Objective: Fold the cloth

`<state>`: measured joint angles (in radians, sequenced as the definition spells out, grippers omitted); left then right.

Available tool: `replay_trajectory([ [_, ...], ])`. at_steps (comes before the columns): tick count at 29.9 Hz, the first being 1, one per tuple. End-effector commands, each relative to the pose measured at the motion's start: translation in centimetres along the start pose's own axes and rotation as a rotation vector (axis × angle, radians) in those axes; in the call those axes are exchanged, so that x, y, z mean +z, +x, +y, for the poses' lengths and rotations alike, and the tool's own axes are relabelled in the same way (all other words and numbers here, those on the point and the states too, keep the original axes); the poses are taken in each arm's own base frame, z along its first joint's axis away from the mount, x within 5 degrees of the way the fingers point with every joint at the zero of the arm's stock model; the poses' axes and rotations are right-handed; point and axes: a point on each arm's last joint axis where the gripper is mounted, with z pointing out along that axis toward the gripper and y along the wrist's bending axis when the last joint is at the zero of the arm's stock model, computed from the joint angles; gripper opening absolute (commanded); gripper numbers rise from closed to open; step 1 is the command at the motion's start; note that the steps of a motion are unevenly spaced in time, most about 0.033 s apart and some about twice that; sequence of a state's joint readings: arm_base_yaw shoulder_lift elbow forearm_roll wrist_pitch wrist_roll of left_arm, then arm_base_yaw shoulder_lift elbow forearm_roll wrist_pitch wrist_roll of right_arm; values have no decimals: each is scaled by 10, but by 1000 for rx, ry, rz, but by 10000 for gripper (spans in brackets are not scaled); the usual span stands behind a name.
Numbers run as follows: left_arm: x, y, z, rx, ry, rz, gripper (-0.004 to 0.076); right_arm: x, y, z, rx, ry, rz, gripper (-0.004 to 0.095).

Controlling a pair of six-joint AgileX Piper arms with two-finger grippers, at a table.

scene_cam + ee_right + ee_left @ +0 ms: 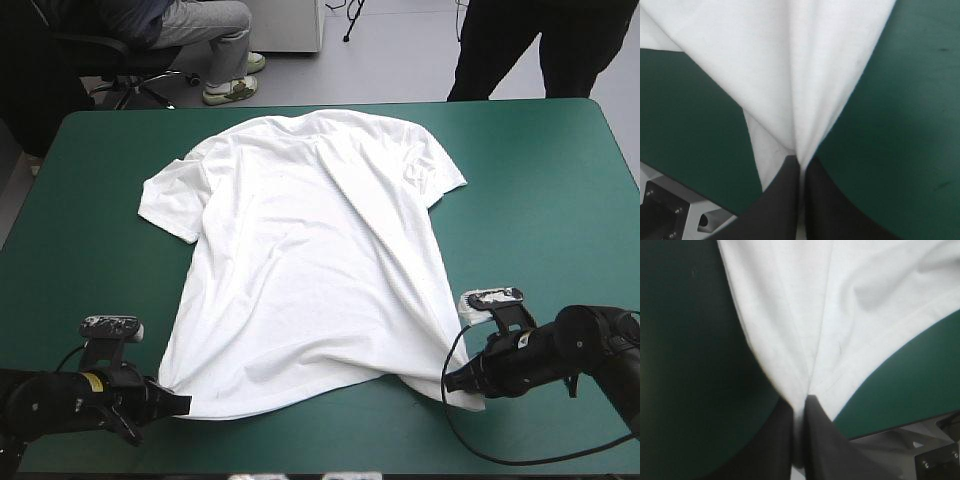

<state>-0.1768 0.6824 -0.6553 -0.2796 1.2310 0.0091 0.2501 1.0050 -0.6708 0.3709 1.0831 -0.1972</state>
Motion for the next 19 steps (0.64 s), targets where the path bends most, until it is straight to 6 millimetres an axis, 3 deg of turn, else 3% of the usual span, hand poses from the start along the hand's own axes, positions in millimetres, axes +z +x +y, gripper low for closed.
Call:
replay_trajectory([
  [1, -11, 8, -5, -40, 29, 5, -17, -8, 7, 5, -10, -36, -4, -16],
  [7, -11, 8, -9, -66, 73, 7, -13, -4, 19, 6, -29, -63, 52, -9],
  [9, -11, 8, -9, -64, 73, 5, 19, -5, 20, 7, -31, -66, 63, 51],
  [11, -11, 7, -11, -46, 96, -2, 104, -5, 20, 7, -30, -69, 66, 183],
  [16, -14, 6, -20, -60, 193, -4, 440, -11, 15, 11, -20, -82, 38, 546],
  [19, -24, 0, -21, -55, 173, -57, 523, -31, 0, 14, -36, -49, -54, 581],
])
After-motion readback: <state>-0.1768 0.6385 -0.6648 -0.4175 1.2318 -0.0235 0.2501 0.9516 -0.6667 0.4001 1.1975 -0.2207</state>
